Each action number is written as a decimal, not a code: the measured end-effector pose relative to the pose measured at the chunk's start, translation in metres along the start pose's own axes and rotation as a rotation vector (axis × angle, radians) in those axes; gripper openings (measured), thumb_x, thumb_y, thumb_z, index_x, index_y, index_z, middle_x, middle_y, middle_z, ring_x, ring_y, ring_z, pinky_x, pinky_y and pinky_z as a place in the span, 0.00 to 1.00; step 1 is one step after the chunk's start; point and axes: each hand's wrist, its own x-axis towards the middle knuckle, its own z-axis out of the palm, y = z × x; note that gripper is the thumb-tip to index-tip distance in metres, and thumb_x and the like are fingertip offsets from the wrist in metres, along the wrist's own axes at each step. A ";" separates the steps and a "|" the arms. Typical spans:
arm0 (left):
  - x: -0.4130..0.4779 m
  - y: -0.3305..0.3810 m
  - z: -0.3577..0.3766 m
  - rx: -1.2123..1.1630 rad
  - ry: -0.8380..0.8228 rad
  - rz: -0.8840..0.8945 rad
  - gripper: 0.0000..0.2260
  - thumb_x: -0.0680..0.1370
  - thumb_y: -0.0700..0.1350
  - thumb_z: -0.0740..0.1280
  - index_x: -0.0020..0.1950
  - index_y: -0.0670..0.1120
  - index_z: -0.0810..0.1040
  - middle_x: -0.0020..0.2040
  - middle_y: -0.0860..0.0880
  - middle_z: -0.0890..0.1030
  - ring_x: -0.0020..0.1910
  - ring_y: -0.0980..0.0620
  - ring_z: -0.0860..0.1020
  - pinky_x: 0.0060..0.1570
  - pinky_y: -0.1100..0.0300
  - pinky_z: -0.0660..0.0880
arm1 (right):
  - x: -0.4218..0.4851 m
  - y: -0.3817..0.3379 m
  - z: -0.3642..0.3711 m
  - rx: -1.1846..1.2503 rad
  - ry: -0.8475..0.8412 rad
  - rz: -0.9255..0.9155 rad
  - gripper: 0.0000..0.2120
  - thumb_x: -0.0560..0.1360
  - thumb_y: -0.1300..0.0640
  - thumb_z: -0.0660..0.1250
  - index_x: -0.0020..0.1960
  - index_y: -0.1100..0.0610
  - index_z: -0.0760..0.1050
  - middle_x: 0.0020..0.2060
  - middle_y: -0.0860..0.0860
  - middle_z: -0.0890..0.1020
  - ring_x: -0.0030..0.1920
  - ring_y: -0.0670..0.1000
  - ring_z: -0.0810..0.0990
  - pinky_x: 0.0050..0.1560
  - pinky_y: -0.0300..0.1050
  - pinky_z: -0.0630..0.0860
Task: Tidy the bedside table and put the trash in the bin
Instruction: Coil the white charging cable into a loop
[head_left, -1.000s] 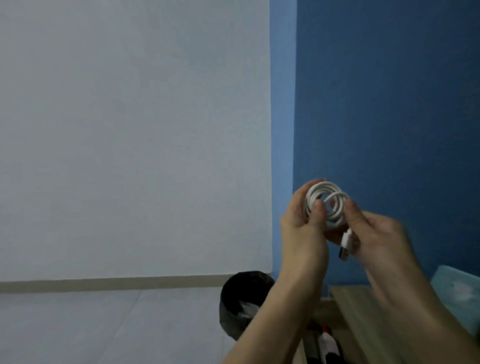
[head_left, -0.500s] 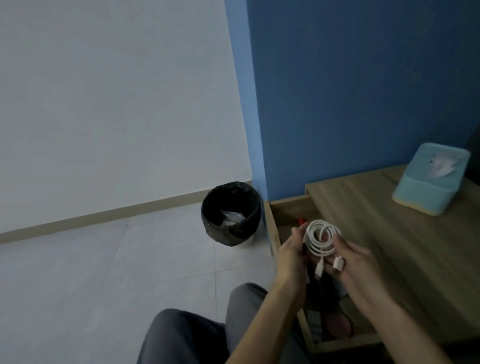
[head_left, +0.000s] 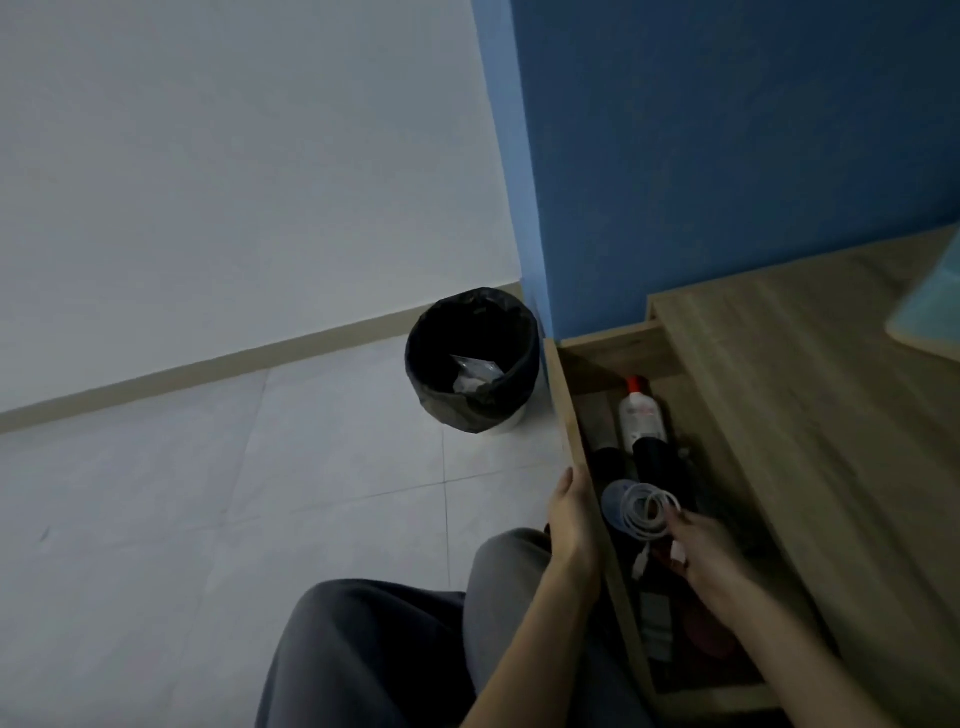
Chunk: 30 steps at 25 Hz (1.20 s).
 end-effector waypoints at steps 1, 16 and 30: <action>0.004 -0.002 0.000 -0.037 -0.011 -0.016 0.17 0.81 0.52 0.55 0.59 0.42 0.74 0.58 0.43 0.78 0.60 0.42 0.76 0.66 0.46 0.70 | 0.006 0.003 0.003 -0.020 0.003 0.013 0.17 0.79 0.59 0.57 0.63 0.68 0.71 0.37 0.55 0.77 0.31 0.51 0.79 0.30 0.41 0.75; 0.011 0.004 -0.005 -0.071 0.006 -0.065 0.19 0.83 0.51 0.49 0.59 0.41 0.73 0.33 0.51 0.80 0.24 0.58 0.80 0.19 0.72 0.72 | 0.046 0.033 0.015 -0.295 0.195 -0.163 0.14 0.76 0.62 0.63 0.56 0.72 0.76 0.48 0.65 0.80 0.47 0.55 0.75 0.41 0.41 0.66; 0.000 0.009 0.005 -0.112 -0.070 -0.086 0.23 0.83 0.51 0.47 0.70 0.38 0.67 0.40 0.50 0.76 0.38 0.56 0.73 0.21 0.73 0.73 | 0.020 0.033 0.006 -0.624 0.247 -0.394 0.16 0.74 0.62 0.64 0.62 0.62 0.75 0.61 0.62 0.76 0.61 0.61 0.75 0.61 0.51 0.71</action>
